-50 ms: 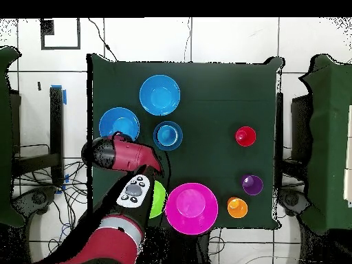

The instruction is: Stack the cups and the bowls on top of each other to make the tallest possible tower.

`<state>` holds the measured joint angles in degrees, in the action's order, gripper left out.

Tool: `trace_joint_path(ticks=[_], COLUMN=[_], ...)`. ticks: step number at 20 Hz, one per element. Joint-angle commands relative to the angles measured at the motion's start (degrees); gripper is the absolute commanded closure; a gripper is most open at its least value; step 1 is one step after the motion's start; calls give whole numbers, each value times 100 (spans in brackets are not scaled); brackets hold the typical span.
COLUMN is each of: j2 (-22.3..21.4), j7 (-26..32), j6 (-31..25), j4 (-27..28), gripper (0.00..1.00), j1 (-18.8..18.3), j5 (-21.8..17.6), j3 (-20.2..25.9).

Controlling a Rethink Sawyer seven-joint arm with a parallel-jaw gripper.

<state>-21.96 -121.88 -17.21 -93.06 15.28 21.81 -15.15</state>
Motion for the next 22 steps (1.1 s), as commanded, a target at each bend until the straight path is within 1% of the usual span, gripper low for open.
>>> trace_joint_path(ticks=[1,7,11,13,14,15,16,17,18,19,20,22], j2=[252,55,-99,-159,-174,-180,-198,-203,-173,-177,-169,-198], j7=[-882,-735,-740,-757,-799,-895,-1110,-1266,-1391,-1467,-1528,-1559], j6=[495,383,222,121,-68,-325,-671,-1002,-1366,-1609,-1781,-1871], j4=[-273,-394,-440,-430,-302,-177,-56,74,268,367,438,421], gripper=[0,0,0,0,0,0,0,0,0,0,0,0], j1=[-212,-418,-409,-368,-212,27,377,651,859,1013,1109,1156], j5=[81,-1,-2,-6,-21,-56,-59,-97,-133,-159,-156,-97], j3=[1077,1251,1268,1207,961,565,102,-337,-695,-954,-1103,-1148])
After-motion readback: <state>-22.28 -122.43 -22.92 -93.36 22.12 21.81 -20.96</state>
